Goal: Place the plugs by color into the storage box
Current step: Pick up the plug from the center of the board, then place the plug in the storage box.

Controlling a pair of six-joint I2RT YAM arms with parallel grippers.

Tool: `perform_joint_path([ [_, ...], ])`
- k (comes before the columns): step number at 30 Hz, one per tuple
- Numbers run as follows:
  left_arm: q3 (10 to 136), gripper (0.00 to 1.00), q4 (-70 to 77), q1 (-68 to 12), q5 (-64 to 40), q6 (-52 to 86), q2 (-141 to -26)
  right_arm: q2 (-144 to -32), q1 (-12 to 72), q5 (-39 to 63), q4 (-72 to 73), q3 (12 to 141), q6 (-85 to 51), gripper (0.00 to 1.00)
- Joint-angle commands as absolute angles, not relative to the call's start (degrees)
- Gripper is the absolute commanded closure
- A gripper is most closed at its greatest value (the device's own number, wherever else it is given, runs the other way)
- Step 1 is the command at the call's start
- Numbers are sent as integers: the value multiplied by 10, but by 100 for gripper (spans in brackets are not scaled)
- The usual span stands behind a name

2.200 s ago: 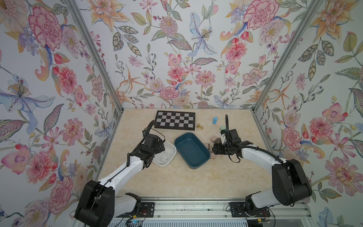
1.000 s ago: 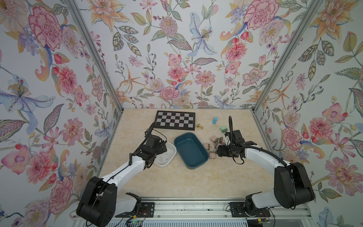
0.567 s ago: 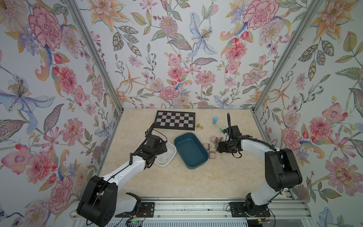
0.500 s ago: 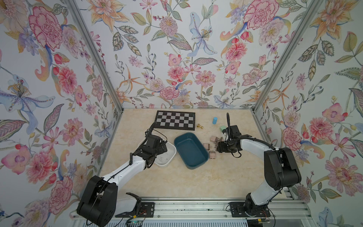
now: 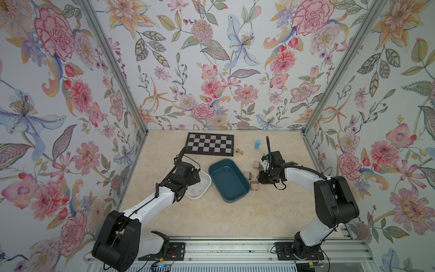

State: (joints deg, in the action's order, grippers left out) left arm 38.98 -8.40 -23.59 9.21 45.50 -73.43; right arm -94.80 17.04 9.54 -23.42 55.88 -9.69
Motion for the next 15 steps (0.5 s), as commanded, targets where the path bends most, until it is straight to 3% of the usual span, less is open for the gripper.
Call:
perform_joint_path([
  [1,396,1,-100,-242,103,462,-733,-895,184,96,-264,563,-115,82],
  [8,407,1,-104,-242,107,457,-731,-872,285,73,-325,653,-149,83],
  [15,401,1,-102,-242,101,459,-717,-989,396,57,-333,766,-160,82],
])
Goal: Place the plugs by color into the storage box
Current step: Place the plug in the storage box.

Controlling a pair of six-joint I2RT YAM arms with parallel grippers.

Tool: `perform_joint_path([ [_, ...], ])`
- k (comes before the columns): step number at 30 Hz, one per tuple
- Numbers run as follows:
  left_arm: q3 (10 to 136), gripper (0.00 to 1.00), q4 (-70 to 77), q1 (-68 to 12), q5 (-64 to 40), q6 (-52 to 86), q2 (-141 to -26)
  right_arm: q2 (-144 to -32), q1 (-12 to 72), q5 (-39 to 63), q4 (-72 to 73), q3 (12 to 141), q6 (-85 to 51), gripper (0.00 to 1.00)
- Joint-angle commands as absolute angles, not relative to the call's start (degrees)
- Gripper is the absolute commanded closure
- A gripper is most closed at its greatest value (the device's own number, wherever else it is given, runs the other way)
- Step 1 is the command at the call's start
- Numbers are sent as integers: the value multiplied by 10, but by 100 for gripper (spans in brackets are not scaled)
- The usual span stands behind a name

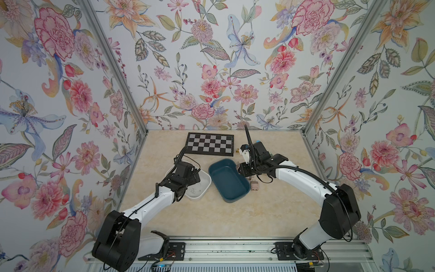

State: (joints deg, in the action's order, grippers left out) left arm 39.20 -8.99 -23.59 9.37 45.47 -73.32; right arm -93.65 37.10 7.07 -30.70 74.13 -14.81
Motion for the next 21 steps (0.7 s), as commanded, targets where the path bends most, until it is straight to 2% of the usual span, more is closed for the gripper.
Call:
perform_joint_path([
  [1,400,0,-102,-242,101,459,-714,-1006,404,54,-333,777,-160,82],
  [9,388,1,-112,-241,107,458,-690,-1154,442,48,-333,879,-150,82],
  [15,385,1,-115,-240,109,457,-686,-1211,453,40,-333,907,-151,79],
  [19,387,1,-114,-241,110,456,-688,-1211,460,36,-333,903,-150,55],
  [21,389,0,-114,-241,108,455,-691,-1189,463,27,-334,892,-151,39],
])
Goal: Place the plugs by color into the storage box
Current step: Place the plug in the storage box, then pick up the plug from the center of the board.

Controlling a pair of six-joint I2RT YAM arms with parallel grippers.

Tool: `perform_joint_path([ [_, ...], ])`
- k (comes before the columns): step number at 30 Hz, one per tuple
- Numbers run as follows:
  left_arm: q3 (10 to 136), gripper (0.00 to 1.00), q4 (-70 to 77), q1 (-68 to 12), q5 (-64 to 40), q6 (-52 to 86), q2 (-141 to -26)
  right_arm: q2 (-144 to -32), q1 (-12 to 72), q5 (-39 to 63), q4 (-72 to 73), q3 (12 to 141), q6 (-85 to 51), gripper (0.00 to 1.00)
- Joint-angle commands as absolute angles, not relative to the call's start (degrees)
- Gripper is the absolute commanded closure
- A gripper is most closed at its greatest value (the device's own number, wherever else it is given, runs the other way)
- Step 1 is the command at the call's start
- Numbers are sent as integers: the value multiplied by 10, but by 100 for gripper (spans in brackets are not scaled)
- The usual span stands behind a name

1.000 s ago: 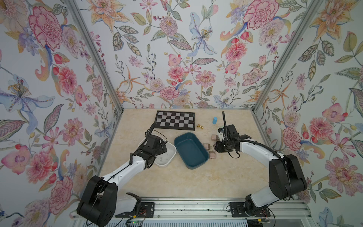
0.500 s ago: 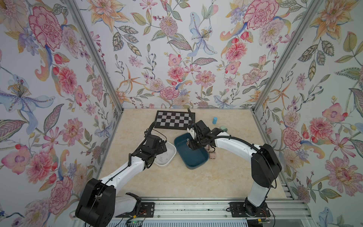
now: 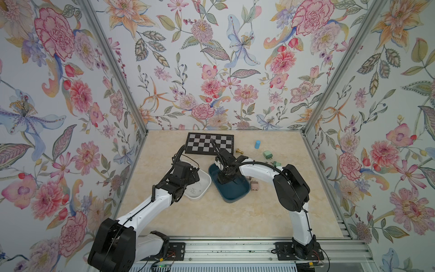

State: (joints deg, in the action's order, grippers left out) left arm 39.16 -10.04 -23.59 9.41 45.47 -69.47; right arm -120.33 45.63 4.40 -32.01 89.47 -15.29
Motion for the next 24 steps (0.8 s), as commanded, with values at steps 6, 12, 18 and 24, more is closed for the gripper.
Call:
perform_joint_path([
  [6,393,1,-114,-241,109,457,-691,-1045,443,-2,-336,826,-171,22],
  [12,393,1,-109,-241,107,458,-694,-894,346,0,-352,713,-194,21],
  [18,392,1,-100,-241,100,460,-703,-847,262,29,-356,624,-185,20],
  [24,392,1,-101,-242,96,462,-702,-885,249,45,-347,600,-178,21],
])
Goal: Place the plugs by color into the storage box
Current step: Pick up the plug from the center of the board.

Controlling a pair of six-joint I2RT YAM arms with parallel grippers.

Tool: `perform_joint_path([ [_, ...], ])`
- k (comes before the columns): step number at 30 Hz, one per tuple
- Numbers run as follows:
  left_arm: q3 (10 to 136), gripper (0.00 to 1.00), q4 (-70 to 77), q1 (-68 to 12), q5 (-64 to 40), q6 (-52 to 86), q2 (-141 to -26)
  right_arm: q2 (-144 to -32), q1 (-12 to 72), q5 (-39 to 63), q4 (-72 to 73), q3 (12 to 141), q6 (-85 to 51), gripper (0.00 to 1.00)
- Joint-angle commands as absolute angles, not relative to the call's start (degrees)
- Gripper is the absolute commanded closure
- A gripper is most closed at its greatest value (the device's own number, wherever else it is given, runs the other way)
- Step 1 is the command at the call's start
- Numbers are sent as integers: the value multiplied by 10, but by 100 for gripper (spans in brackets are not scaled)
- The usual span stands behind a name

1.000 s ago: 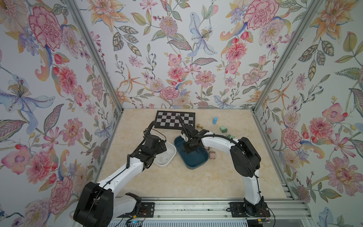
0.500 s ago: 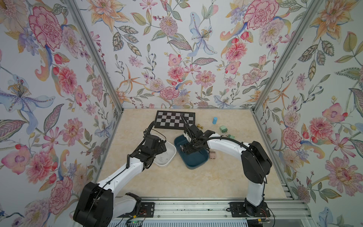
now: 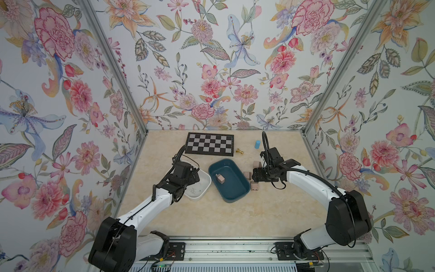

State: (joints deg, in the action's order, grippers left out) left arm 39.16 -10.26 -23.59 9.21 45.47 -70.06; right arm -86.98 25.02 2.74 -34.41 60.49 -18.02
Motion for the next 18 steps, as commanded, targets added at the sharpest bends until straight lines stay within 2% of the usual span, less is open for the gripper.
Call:
perform_joint_path([
  [1,393,1,-102,-242,97,462,-700,-894,250,49,-343,600,-178,21],
  [8,390,1,-110,-242,100,463,-690,-959,268,51,-319,604,-184,23],
  [18,387,1,-113,-242,104,463,-686,-1010,271,33,-316,594,-179,44],
])
